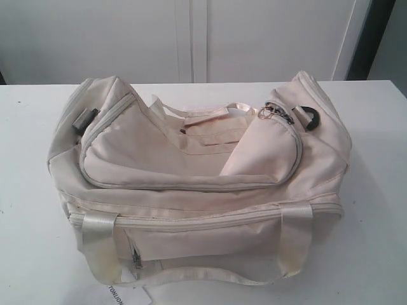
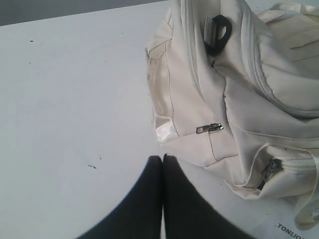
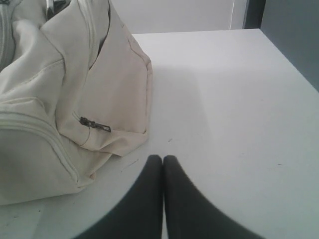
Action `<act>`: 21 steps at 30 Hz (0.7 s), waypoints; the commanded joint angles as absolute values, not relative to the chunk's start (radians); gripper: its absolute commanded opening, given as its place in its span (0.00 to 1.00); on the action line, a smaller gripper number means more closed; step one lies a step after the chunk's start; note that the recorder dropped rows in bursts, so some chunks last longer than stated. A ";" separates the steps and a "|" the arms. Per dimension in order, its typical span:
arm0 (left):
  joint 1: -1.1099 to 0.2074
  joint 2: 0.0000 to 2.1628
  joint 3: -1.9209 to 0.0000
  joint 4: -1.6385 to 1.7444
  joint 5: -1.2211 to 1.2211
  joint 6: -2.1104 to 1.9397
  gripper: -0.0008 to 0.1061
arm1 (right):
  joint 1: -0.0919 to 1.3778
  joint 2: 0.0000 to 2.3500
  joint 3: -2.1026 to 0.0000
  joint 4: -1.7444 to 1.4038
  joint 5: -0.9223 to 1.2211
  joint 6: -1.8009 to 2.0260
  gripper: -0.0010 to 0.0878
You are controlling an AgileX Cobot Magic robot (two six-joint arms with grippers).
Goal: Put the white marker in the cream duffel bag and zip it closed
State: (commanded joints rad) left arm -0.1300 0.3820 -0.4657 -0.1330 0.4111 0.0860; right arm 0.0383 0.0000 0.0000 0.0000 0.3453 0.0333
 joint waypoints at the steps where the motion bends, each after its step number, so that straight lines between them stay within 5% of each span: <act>1: -0.130 0.359 -0.457 -0.128 0.406 0.110 0.01 | 0.038 0.000 0.000 0.000 0.345 0.033 0.01; 14: -0.130 0.007 -0.076 -0.270 0.388 0.041 0.01 | 0.038 0.000 0.000 0.000 0.345 0.033 0.01; 21: -0.125 0.000 0.000 -0.269 0.296 0.057 0.01 | 0.038 0.000 0.000 0.000 0.345 0.033 0.01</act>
